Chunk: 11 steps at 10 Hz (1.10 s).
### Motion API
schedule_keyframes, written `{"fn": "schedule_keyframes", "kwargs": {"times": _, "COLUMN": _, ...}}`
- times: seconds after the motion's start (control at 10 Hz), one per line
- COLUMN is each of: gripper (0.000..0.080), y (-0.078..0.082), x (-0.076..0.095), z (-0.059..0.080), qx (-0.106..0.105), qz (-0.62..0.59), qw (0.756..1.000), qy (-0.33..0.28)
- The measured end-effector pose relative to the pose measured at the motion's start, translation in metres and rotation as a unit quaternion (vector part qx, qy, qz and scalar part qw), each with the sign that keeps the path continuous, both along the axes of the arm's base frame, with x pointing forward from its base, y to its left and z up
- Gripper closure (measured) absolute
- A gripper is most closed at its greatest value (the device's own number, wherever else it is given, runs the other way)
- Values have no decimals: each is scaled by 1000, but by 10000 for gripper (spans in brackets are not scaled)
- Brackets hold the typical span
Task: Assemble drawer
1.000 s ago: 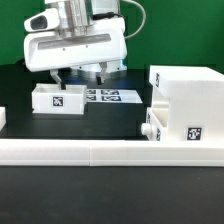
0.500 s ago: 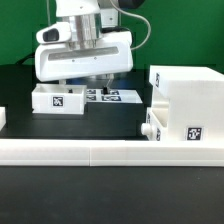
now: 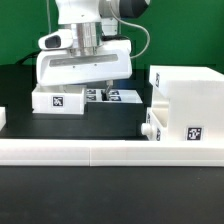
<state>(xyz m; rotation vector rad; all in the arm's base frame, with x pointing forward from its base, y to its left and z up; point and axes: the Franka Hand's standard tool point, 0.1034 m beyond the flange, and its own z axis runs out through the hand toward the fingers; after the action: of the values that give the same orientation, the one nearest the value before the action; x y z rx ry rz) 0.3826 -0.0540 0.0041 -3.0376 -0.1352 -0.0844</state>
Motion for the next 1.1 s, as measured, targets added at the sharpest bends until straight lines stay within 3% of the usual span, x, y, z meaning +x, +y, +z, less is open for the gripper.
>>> {"fn": "schedule_keyframes", "kwargs": {"times": 0.3, "gripper": 551, "y": 1, "x": 1, "z": 0, "qx": -1, "qz": 3, "qw": 1000, "qy": -3}}
{"fn": "schedule_keyframes", "kwargs": {"times": 0.4, "gripper": 551, "y": 1, "x": 1, "z": 0, "qx": -1, "qz": 5, "qw": 1000, "qy": -3}}
{"fn": "schedule_keyframes", "kwargs": {"times": 0.5, "gripper": 733, "y": 1, "x": 1, "z": 0, "qx": -1, "qz": 7, "qw": 1000, "qy": -3}}
{"fn": "schedule_keyframes", "kwargs": {"times": 0.8, "gripper": 753, "y": 4, "x": 5, "z": 3, "qx": -3, "qz": 11, "qw": 1000, "qy": -8}}
{"fn": "schedule_keyframes", "kwargs": {"times": 1.1, "gripper": 756, "y": 21, "x": 17, "z": 12, "qx": 0, "qz": 33, "qw": 999, "qy": -8}}
